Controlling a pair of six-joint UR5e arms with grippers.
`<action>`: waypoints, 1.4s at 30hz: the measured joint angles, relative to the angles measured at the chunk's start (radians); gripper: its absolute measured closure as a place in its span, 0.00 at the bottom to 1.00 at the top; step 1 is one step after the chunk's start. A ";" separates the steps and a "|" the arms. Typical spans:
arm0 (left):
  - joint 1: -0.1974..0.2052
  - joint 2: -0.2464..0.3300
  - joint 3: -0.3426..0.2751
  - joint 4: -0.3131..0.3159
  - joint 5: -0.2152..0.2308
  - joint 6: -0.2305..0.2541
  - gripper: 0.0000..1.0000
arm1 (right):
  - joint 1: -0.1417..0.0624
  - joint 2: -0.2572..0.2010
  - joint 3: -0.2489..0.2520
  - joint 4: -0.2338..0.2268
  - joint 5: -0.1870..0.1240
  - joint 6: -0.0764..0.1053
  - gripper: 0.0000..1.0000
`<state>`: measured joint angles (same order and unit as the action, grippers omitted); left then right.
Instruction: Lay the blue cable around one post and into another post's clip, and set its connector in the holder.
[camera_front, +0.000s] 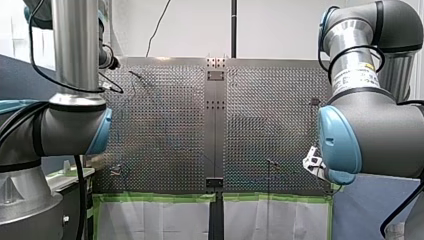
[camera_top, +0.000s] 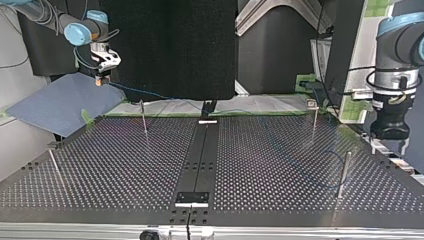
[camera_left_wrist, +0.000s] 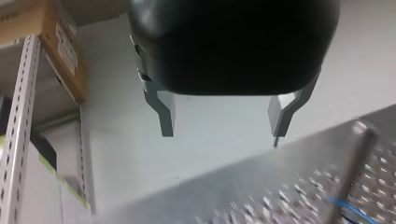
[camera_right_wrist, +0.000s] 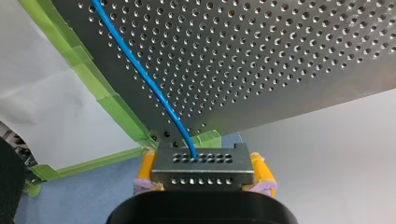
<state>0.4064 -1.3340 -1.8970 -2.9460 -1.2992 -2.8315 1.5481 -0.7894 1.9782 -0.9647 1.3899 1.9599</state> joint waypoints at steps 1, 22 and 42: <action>-0.002 0.006 0.008 -0.008 -0.008 0.008 0.00 | 0.001 0.000 0.000 -0.001 0.000 0.000 1.00; -0.152 0.000 0.182 -0.182 -0.182 0.182 0.00 | 0.007 0.000 -0.004 0.001 0.000 0.004 1.00; -0.301 0.006 0.269 -0.363 -0.363 0.364 0.00 | 0.010 0.000 -0.003 0.001 -0.001 0.007 1.00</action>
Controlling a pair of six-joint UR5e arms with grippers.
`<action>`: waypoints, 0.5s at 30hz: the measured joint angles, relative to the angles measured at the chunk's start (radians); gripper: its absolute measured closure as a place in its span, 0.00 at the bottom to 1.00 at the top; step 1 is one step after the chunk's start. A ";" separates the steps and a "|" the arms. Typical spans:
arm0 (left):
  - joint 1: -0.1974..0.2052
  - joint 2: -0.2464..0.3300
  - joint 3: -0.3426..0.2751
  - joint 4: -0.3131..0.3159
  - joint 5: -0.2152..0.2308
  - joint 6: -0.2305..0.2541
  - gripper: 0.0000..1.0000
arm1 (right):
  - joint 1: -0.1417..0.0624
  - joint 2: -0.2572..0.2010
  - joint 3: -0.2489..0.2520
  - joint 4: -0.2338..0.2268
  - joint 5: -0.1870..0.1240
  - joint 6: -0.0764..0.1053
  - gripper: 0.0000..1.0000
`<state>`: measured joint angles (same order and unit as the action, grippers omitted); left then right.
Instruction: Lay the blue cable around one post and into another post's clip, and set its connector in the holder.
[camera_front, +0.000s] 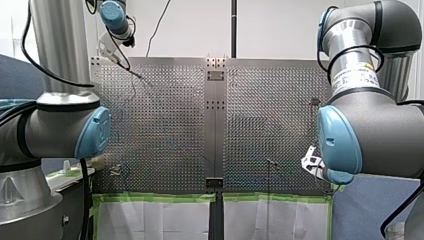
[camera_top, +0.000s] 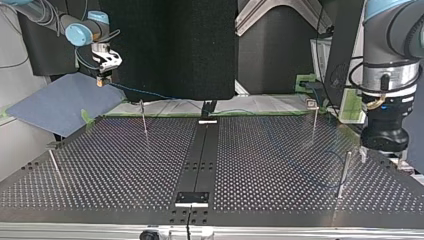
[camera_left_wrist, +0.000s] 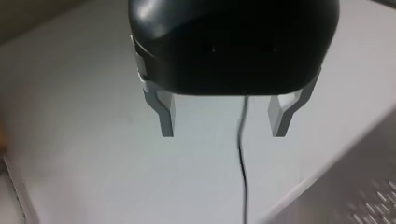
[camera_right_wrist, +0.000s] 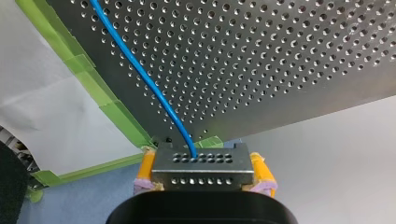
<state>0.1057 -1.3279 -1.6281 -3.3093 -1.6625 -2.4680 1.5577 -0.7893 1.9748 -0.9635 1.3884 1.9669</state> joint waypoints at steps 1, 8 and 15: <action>0.000 -0.002 -0.007 -0.007 -0.007 0.007 0.00 | 0.000 0.000 0.000 0.000 0.000 0.000 1.00; 0.004 -0.028 -0.039 -0.070 -0.070 0.070 0.00 | 0.000 0.000 0.000 0.000 0.000 -0.002 1.00; 0.006 -0.041 -0.033 -0.133 -0.133 0.133 0.00 | 0.000 0.000 -0.001 0.001 0.000 -0.004 1.00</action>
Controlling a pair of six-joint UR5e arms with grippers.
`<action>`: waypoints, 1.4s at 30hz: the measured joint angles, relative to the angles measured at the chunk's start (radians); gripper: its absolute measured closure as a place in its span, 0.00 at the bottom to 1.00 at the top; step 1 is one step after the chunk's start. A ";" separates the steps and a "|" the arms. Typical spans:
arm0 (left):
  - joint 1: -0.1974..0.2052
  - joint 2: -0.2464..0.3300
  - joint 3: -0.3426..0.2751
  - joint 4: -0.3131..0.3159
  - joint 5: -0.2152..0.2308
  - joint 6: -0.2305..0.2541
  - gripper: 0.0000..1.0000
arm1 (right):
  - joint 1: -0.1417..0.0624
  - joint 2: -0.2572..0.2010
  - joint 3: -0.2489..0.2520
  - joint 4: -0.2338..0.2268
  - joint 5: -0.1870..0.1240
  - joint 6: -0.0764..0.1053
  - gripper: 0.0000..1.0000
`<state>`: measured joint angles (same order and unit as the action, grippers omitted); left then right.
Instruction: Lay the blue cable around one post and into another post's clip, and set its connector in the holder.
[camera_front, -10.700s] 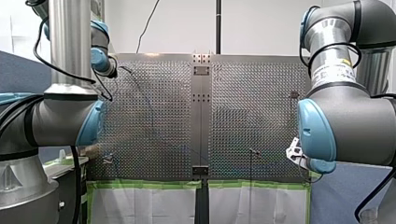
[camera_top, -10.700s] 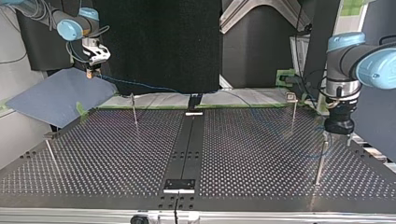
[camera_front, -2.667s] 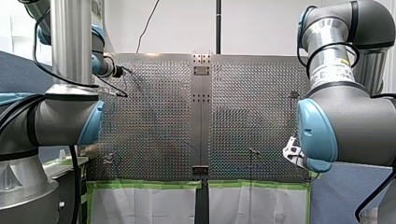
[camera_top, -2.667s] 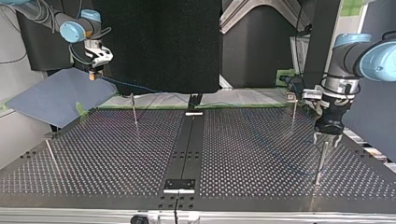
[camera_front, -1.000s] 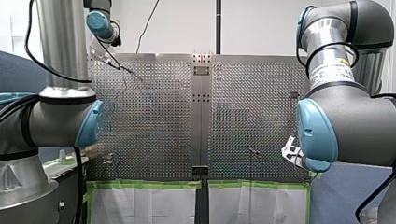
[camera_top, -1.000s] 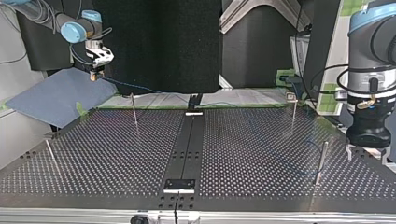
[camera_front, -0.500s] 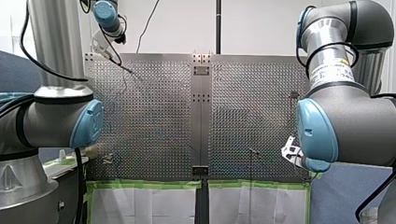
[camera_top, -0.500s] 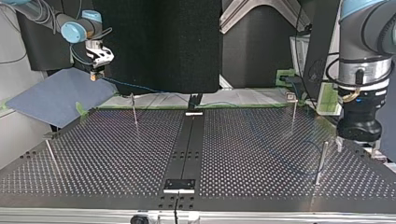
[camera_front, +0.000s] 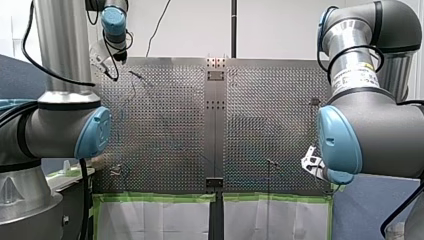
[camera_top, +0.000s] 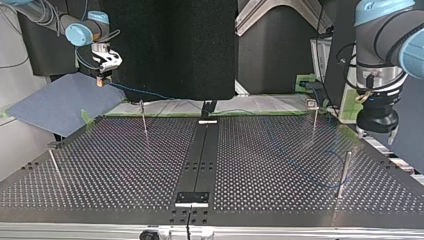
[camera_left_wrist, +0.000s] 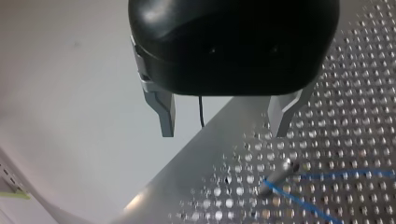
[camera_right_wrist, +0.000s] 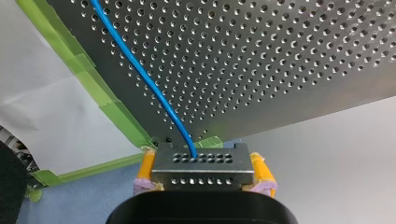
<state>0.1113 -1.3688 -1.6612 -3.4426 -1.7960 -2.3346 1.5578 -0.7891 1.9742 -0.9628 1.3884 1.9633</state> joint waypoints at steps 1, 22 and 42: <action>0.001 0.000 0.003 -0.008 -0.008 0.007 0.00 | 0.000 0.000 0.000 0.001 0.000 0.000 1.00; 0.049 -0.007 0.037 -0.028 0.112 0.197 0.00 | 0.006 0.000 0.000 0.002 0.001 -0.004 1.00; 0.085 -0.021 0.037 0.031 0.292 0.317 0.00 | 0.008 0.000 -0.002 0.002 0.001 -0.004 1.00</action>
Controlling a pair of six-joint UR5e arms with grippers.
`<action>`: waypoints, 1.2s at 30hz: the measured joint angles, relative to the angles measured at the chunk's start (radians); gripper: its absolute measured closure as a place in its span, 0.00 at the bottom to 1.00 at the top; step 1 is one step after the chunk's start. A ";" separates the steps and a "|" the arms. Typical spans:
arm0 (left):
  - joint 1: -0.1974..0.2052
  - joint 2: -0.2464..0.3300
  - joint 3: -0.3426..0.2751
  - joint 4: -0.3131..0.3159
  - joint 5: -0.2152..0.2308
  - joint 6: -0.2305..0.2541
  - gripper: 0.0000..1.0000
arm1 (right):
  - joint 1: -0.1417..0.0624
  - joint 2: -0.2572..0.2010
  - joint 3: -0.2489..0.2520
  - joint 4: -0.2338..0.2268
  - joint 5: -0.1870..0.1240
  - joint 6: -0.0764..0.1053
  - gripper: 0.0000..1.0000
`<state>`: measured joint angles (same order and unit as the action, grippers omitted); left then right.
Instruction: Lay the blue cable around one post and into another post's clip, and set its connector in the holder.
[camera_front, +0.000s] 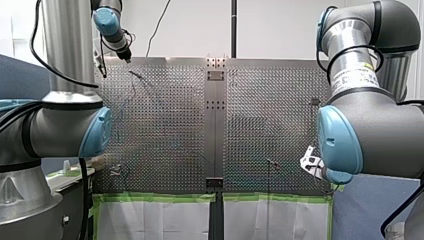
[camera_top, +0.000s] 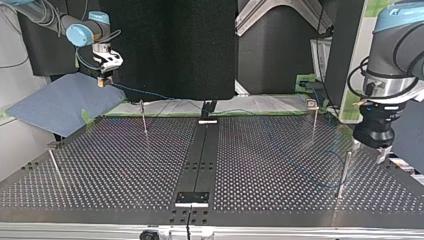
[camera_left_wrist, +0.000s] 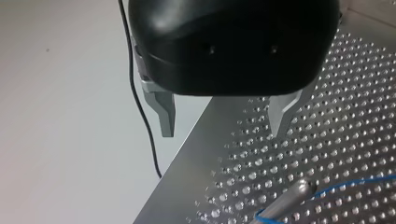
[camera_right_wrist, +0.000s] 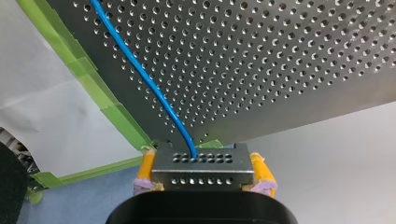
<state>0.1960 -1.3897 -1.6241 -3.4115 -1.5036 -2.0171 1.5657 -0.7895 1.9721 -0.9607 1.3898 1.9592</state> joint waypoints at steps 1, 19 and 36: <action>0.001 0.000 0.000 0.000 0.008 0.000 0.00 | 0.000 0.000 0.000 0.000 0.000 0.000 1.00; 0.014 -0.004 0.000 0.000 0.038 0.000 0.00 | 0.003 0.000 0.000 -0.005 0.000 0.006 1.00; 0.015 -0.004 -0.018 -0.065 -0.038 0.056 0.00 | 0.005 0.000 0.000 -0.001 0.000 0.006 1.00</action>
<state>0.2106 -1.3935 -1.6421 -3.4763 -1.5413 -1.9611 1.5709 -0.7894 1.9721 -0.9621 1.3899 1.9654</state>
